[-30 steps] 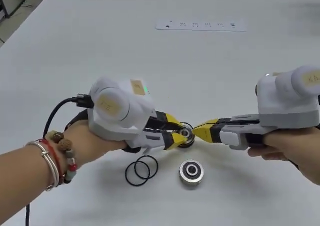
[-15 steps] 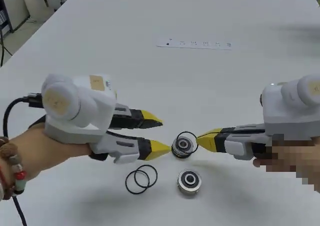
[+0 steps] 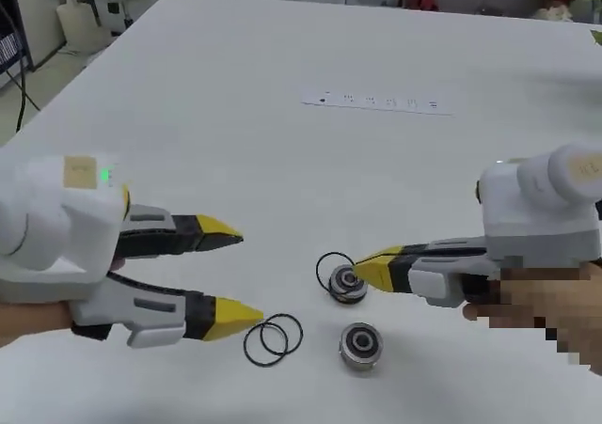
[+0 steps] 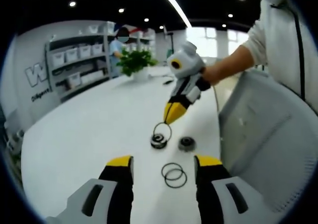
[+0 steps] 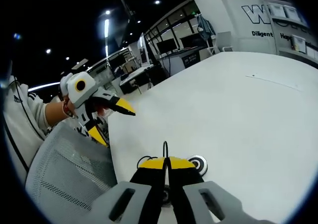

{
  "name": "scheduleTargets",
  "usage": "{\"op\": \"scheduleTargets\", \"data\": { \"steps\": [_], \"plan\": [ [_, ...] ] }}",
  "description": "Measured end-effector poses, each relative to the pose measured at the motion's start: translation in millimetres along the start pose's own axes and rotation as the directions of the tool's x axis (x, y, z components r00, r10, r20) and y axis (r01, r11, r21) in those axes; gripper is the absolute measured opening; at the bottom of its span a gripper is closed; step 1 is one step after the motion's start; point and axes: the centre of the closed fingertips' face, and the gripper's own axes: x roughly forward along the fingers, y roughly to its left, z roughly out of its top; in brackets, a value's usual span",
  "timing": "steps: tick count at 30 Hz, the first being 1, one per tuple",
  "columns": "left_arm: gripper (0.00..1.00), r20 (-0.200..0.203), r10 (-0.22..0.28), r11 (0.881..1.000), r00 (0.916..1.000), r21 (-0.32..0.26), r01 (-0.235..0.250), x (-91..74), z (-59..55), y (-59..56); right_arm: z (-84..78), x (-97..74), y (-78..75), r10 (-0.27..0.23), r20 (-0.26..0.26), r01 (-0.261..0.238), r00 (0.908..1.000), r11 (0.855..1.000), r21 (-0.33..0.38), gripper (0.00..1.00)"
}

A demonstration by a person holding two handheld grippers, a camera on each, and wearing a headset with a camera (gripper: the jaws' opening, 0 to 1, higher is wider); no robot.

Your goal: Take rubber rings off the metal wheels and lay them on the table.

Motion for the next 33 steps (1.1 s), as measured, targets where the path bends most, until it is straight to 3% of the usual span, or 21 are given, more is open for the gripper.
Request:
{"op": "scheduleTargets", "data": {
  "steps": [17, 33],
  "plan": [
    [0.63, -0.015, 0.064, 0.995, 0.9978, -0.071, -0.065, -33.4, -39.2, -8.3, 1.3, 22.1, 32.5, 0.044, -0.024, -0.044, 0.9987, 0.999, -0.015, 0.00],
    [0.71, 0.023, 0.055, 0.994, 0.9982, -0.097, -0.052, -43.8, -47.0, -8.1, -15.5, 47.2, 53.0, 0.071, -0.100, -0.072, 0.9925, 0.997, -0.004, 0.00]
  ]
}}
